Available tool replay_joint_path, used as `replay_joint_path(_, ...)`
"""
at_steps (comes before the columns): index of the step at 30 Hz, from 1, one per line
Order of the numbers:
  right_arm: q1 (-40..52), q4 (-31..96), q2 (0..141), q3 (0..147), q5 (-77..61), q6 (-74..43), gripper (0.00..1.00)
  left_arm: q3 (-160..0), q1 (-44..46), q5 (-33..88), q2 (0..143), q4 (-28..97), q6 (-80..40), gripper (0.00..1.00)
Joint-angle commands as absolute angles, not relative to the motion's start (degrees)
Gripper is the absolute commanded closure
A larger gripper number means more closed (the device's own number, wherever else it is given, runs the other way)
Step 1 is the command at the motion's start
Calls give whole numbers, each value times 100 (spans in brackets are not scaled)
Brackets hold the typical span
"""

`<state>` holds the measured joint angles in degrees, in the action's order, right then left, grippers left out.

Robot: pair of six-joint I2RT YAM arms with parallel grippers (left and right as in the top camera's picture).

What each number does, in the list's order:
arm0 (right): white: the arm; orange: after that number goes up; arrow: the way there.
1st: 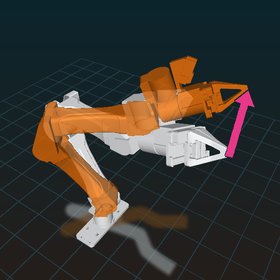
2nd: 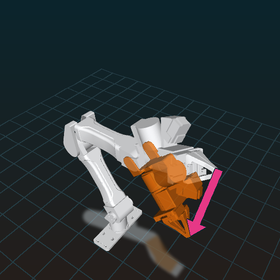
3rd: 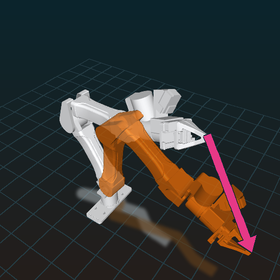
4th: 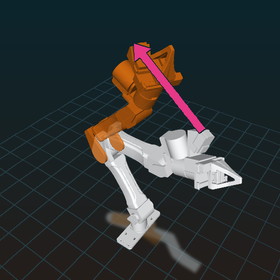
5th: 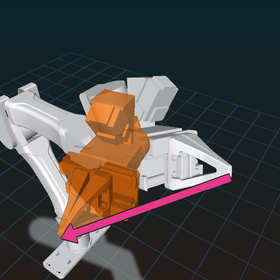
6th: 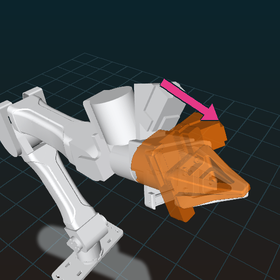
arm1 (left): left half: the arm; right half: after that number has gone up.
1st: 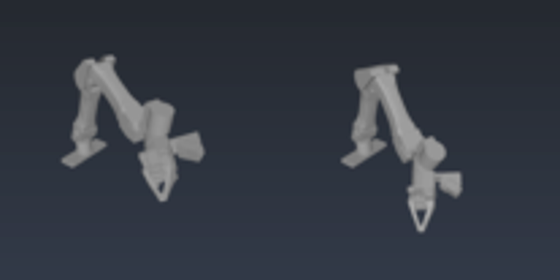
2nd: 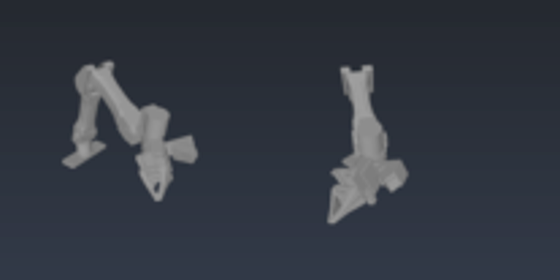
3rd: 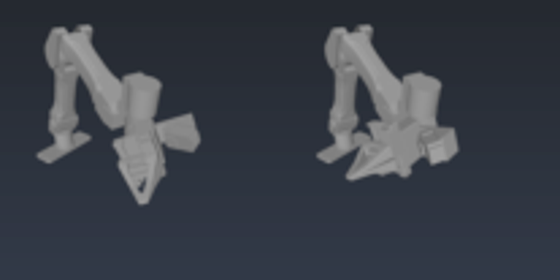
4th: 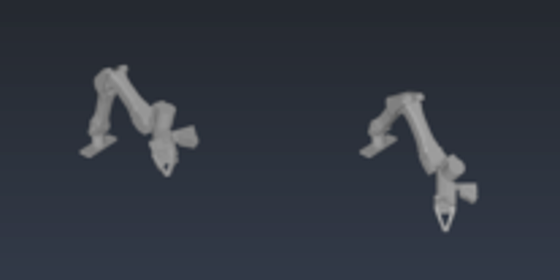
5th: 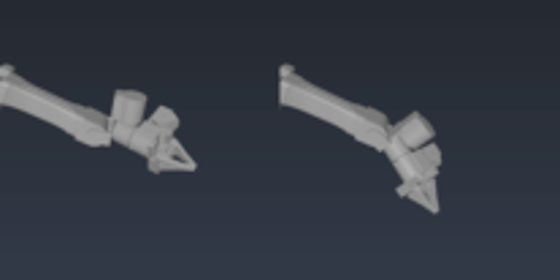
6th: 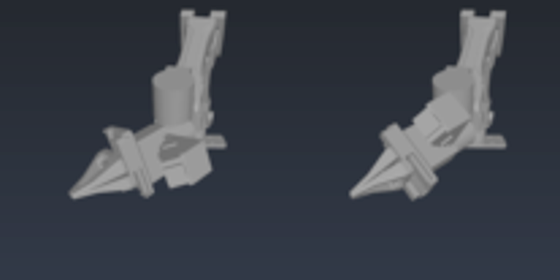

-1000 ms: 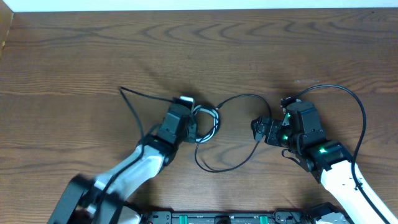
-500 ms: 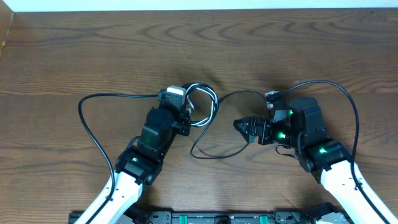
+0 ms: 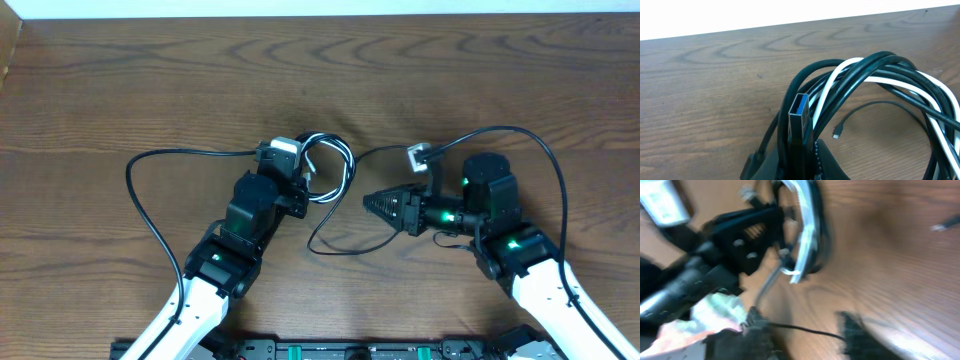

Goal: Untangle cables

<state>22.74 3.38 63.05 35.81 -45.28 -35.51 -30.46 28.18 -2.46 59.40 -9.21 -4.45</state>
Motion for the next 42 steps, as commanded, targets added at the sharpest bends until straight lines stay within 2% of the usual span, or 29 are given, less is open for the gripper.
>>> replay_joint_path(1, 2449, 174, 6302, 3586, -4845, -4372, 94, -3098, 2810, -189, 5850, -969, -412, 92)
replay_joint_path(3, 2477, 51, 6318, 3586, -4794, -4834, 92, -3100, 2810, -187, 5850, -974, -412, 92)
replay_joint_path(5, 2488, -78, 6368, 3586, -4797, -5155, 81, -3098, 2810, -121, 5850, -974, -414, 92)
replay_joint_path(6, 2499, -130, 6403, 3586, -4794, -5301, 79, -3098, 2810, -14, 5850, -980, -414, 92)
replay_joint_path(12, 2744, -812, 6820, 3586, -4797, -5787, 74, -3098, 2810, 346, 5848, -1020, -416, 92)
replay_joint_path(13, 2803, -934, 6899, 3586, -4794, -5876, 74, -3098, 2810, 349, 5848, -1024, -416, 92)
replay_joint_path(14, 2864, -1046, 6976, 3586, -4792, -5948, 79, -3098, 2810, 346, 5848, -1024, -416, 92)
replay_joint_path(15, 2917, -1125, 7046, 3586, -4788, -6001, 91, -3098, 2810, 349, 5841, -1024, -416, 92)
replay_joint_path(16, 2974, -1160, 7107, 3586, -4733, -6051, 99, -3098, 2810, 349, 5835, -1024, -416, 92)
replay_joint_path(24, 3267, -1619, 7231, 3586, -4292, -6082, 99, -3100, 2810, 471, 5741, -1017, -410, 92)
replay_joint_path(28, 3260, -1245, 7236, 3586, -3511, -6036, 99, -3100, 2810, 746, 5653, -1017, -410, 92)
replay_joint_path(37, 3258, -1323, 7234, 3586, -3148, -5345, 99, -3098, 2810, 2189, 5450, -707, -21, 92)
replay_joint_path(38, 3258, -1269, 7234, 3586, -3148, -5210, 98, -3098, 2810, 2187, 5426, -615, 67, 92)
replay_joint_path(41, 3258, -980, 7231, 3586, -3164, -4901, 65, -3098, 2808, 2158, 5360, -322, 421, 92)
replay_joint_path(42, 3258, -832, 7218, 3586, -3186, -4742, 63, -3098, 2810, 2060, 5343, -246, 499, 92)
